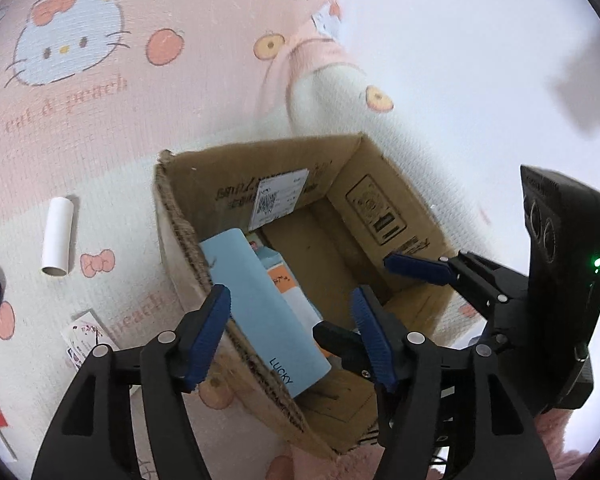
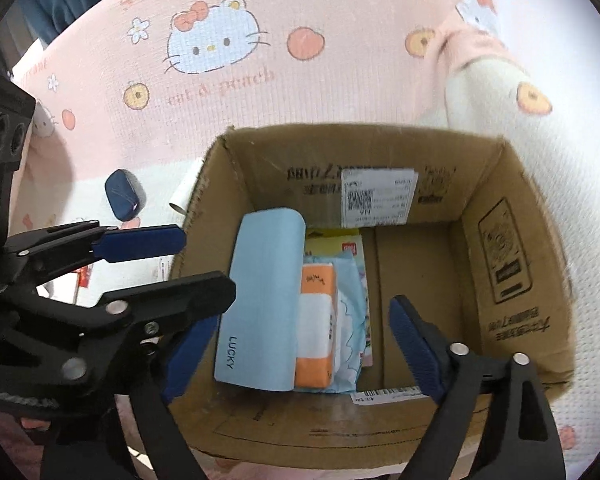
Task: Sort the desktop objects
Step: 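Open the right gripper and withdraw it toward the white paper roll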
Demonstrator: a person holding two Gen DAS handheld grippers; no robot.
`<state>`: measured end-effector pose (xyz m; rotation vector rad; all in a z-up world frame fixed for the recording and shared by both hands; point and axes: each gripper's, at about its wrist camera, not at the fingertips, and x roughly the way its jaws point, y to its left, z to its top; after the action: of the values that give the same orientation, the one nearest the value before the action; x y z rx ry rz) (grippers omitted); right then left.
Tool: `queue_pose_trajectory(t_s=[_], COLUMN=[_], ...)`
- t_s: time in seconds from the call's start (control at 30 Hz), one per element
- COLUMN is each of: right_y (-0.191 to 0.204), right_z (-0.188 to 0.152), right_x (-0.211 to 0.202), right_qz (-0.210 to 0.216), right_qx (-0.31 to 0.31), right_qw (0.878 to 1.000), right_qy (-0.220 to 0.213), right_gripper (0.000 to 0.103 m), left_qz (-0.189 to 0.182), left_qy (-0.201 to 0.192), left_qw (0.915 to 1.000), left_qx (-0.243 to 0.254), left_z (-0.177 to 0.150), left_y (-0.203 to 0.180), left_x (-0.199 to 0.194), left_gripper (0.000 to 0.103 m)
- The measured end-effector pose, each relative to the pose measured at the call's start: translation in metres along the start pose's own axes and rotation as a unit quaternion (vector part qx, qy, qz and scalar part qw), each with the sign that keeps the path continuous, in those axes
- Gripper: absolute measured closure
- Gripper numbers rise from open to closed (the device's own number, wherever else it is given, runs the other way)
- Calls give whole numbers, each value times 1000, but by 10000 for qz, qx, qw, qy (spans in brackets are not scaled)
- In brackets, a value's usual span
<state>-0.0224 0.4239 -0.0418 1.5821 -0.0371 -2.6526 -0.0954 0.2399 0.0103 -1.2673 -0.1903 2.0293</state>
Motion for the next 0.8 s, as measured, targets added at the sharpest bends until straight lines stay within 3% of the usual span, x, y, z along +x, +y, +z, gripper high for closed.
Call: queue_pose_trajectory(t_s=[0.2, 0.5, 0.8], right_y=[26, 78, 143], right_z=[10, 28, 44], right_x=[-11, -15, 10], right_qz=[36, -11, 515], right_qx=[-14, -349, -720], right_qw=[10000, 9993, 9960], right_qy=[-48, -117, 112], right_gripper=[14, 14, 14], left_qz=[-103, 194, 446], left_qy=[-290, -810, -1065], left_qw=[9992, 9949, 9891], left_qx=[-247, -568, -917], left_z=[-2, -13, -33], left_y=[28, 83, 140], left_x=[-30, -74, -99], left_gripper=[35, 35, 35])
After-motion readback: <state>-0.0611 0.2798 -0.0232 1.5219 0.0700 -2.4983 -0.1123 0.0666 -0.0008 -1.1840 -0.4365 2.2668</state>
